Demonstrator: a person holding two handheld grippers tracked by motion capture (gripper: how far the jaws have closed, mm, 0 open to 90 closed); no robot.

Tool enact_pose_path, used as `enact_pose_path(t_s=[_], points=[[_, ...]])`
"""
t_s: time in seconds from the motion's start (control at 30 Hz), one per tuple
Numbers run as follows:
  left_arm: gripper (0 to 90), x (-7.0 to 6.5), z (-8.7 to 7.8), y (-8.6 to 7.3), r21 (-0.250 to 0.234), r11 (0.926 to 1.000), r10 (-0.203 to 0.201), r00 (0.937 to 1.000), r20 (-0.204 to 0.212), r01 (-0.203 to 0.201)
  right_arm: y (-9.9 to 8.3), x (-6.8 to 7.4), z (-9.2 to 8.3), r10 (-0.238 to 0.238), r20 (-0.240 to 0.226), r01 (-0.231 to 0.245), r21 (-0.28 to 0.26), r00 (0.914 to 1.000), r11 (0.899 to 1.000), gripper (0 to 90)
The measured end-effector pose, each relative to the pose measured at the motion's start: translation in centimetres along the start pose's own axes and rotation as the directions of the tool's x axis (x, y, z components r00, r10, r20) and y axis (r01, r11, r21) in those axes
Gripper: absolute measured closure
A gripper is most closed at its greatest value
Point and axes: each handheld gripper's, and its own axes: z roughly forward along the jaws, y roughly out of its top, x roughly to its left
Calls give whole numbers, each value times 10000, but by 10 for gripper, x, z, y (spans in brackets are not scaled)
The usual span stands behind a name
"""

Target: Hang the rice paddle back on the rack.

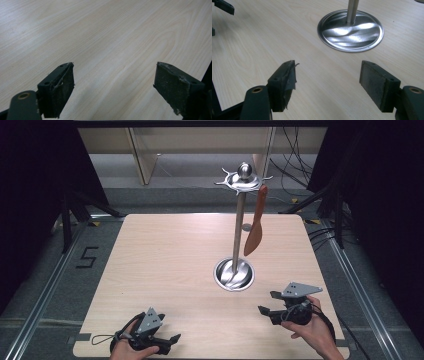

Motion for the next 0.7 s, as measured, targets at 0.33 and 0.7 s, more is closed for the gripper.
enact_pose_path(t_s=[0.33,0.7], points=[[158,0,0,0,5,10000,-3,10000,2,3,-8,2,1,-154,-167,152,-129,9997,9998,288],[158,0,0,0,10,10000,-59,10000,-9,59,-19,9,-1,-37,67,36,48,10000,10000,272]])
